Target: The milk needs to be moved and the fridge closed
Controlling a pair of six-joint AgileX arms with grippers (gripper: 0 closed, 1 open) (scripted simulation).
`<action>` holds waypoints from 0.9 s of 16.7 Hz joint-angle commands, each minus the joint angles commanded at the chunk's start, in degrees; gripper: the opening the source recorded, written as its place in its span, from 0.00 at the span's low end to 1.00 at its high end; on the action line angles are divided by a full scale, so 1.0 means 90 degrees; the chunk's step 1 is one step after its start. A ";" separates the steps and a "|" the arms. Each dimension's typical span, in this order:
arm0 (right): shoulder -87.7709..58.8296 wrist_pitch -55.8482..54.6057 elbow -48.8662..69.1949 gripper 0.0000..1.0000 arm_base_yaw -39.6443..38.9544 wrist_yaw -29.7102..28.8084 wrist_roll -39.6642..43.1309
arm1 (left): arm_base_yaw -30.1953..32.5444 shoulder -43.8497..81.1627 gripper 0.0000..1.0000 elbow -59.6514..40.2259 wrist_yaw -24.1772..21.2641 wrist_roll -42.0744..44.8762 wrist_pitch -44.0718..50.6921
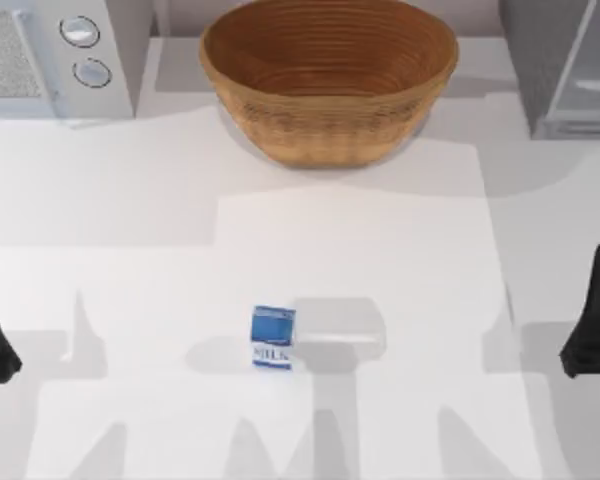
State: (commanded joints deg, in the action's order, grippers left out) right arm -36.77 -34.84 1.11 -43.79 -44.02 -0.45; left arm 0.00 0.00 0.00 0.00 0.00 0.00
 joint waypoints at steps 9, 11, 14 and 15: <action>-0.0804 -0.0774 0.0030 1.00 -0.1015 -0.1018 -0.0065 | 0.0000 0.0000 1.00 0.0000 0.0000 0.0000 0.0000; -0.0789 -0.0758 0.0009 1.00 -0.0994 -0.1005 -0.0063 | 0.0000 0.0000 1.00 0.0000 0.0000 0.0000 0.0000; -0.1195 -0.0913 0.0285 1.00 -0.1123 -0.1185 -0.0092 | 0.0000 0.0000 1.00 0.0000 0.0000 0.0000 0.0000; -0.1466 -0.1007 0.0458 1.00 -0.1212 -0.1293 -0.0107 | 0.0000 0.0000 1.00 0.0000 0.0000 0.0000 0.0000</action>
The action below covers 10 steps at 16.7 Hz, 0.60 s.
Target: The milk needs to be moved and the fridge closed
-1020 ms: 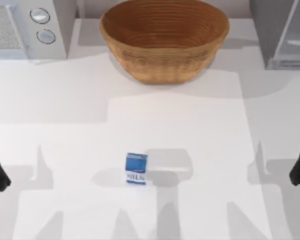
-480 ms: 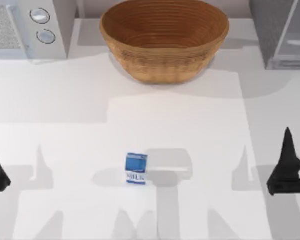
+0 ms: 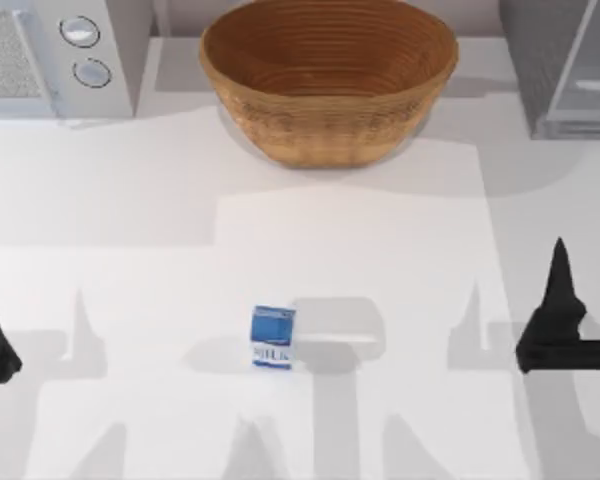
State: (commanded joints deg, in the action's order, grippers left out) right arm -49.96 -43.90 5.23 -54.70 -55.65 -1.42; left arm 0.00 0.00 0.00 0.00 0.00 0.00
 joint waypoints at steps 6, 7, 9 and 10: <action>-0.2783 -0.0826 0.1628 1.00 -0.0869 -0.0929 -0.0122 | 0.0000 0.0000 1.00 0.0000 0.0000 0.0000 0.0000; -0.3373 -0.0991 0.1965 1.00 -0.1039 -0.1113 -0.0151 | 0.0000 0.0000 1.00 0.0000 0.0000 0.0000 0.0000; -0.4591 -0.1331 0.2666 1.00 -0.1371 -0.1493 -0.0218 | 0.0000 0.0000 1.00 0.0000 0.0000 0.0000 0.0000; -0.5202 -0.1502 0.3024 1.00 -0.1527 -0.1686 -0.0257 | 0.0000 0.0000 1.00 0.0000 0.0000 0.0000 0.0000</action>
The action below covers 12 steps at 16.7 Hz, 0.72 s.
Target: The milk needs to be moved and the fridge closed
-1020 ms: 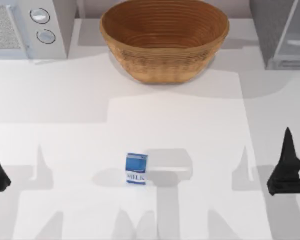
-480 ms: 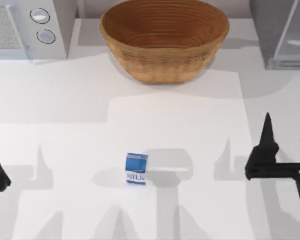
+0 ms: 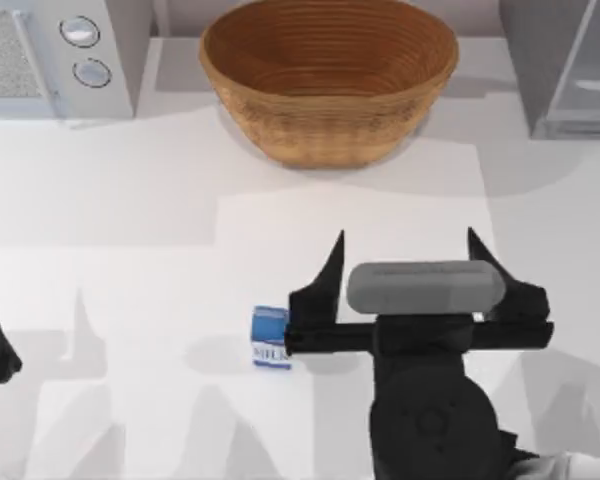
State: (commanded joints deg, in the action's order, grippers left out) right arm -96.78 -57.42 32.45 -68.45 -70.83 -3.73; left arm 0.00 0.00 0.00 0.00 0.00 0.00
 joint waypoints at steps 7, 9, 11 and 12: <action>-0.3677 -0.1107 0.2331 1.00 -0.0766 -0.1279 -0.0338 | 0.0000 0.0000 1.00 0.0000 0.0000 0.0000 0.0000; -0.4351 -0.1330 0.2801 1.00 -0.0858 -0.1548 -0.0427 | 0.0000 0.0000 1.00 0.0000 0.0000 0.0000 0.0000; -0.4765 -0.1476 0.3109 1.00 -0.0902 -0.1728 -0.0491 | 0.0000 0.0000 1.00 0.0000 0.0000 0.0000 0.0000; -0.4870 -0.1515 0.3189 1.00 -0.0911 -0.1777 -0.0509 | 0.0000 0.0000 1.00 0.0000 0.0000 0.0000 0.0000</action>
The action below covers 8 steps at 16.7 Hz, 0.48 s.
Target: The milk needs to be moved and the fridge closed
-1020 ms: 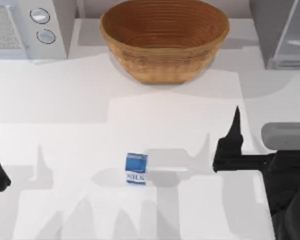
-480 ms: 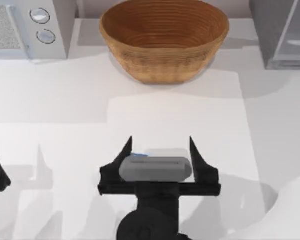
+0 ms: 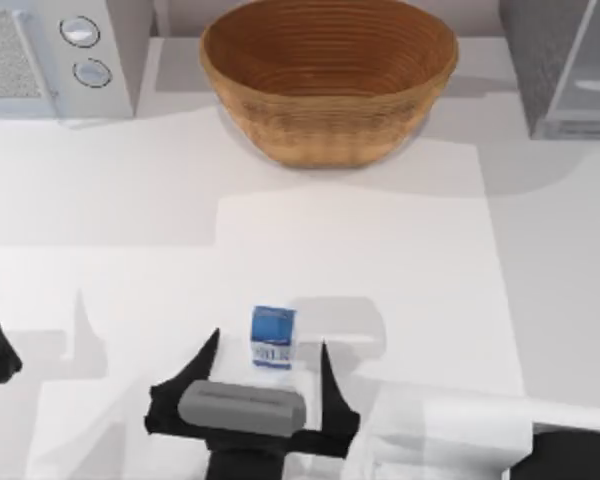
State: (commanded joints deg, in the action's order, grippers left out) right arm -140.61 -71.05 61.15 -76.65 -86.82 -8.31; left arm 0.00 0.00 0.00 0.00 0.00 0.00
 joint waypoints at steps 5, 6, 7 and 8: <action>-0.0024 0.0006 0.0007 1.00 0.0032 -0.0003 -0.0004 | 0.0000 0.0000 1.00 0.0000 0.0000 0.0000 0.0000; -0.0027 -0.0017 0.0016 1.00 0.0049 0.0020 0.0014 | 0.0000 0.0000 1.00 0.0000 0.0000 0.0000 0.0000; -0.0044 -0.0090 0.0042 1.00 0.0113 0.0093 0.0078 | 0.0000 0.0000 1.00 0.0000 0.0000 0.0000 0.0000; -0.0076 -0.0191 0.0075 1.00 0.0213 0.0196 0.0176 | 0.0000 0.0000 1.00 0.0000 0.0000 0.0000 0.0000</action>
State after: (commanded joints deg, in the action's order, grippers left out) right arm -141.29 -72.78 61.83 -74.74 -85.05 -6.73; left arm 0.00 0.00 0.00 0.00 0.00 0.00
